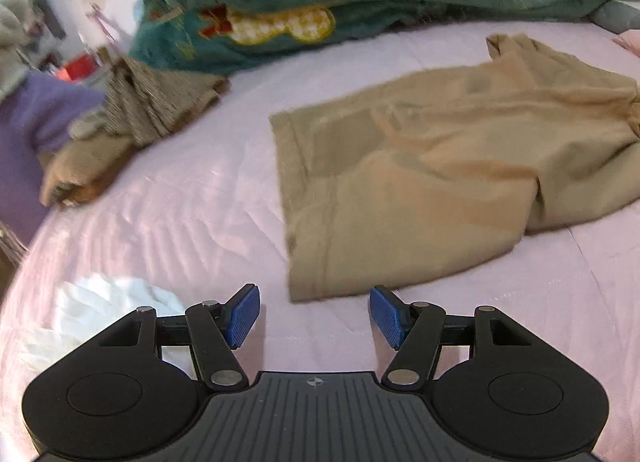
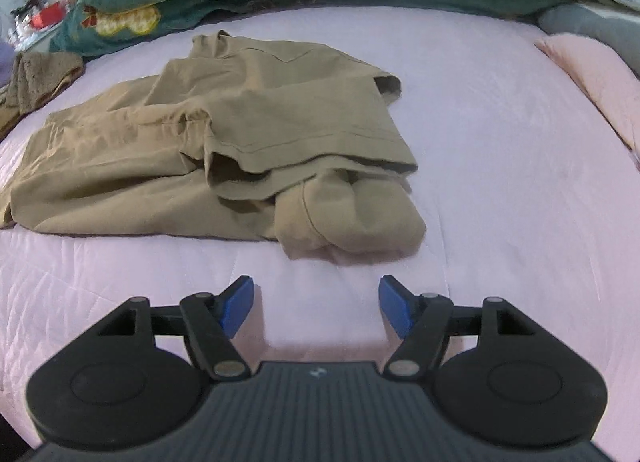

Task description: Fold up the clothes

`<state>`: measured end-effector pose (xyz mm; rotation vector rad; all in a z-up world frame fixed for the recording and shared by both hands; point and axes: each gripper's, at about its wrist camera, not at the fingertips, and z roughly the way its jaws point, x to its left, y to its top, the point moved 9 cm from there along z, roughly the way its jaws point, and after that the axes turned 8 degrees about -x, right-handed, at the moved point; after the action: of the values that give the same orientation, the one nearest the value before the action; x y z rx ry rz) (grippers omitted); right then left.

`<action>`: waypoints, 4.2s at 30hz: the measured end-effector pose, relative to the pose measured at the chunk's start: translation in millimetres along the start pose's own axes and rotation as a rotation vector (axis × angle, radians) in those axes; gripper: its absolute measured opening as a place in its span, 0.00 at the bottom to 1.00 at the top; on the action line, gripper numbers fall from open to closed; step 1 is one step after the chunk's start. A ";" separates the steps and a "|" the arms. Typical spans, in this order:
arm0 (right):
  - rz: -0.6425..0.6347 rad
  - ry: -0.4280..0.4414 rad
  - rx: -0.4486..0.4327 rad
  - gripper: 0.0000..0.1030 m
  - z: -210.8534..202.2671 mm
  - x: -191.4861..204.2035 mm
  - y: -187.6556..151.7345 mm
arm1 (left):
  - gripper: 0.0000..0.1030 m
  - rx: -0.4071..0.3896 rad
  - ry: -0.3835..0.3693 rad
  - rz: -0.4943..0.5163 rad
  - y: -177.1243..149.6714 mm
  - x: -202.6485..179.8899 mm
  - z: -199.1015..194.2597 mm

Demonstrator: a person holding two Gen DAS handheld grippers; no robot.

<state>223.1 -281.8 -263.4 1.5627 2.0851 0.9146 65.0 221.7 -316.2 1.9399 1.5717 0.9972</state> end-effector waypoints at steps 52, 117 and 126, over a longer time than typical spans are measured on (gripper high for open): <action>-0.115 0.224 -0.158 0.15 7.9 14.3 28.0 | 0.06 -0.155 -0.126 -0.120 43.6 -17.4 13.6; -0.082 0.201 0.016 0.56 32.5 17.1 145.8 | 0.57 0.059 -0.002 -0.224 58.0 65.9 36.0; -0.043 0.198 0.033 0.63 -1.5 12.8 152.1 | 0.57 0.010 -0.030 -0.207 60.1 47.3 -6.0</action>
<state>324.7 -244.1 -156.0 1.4900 2.2700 1.0625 103.0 251.7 -256.7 1.7468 1.7221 0.8727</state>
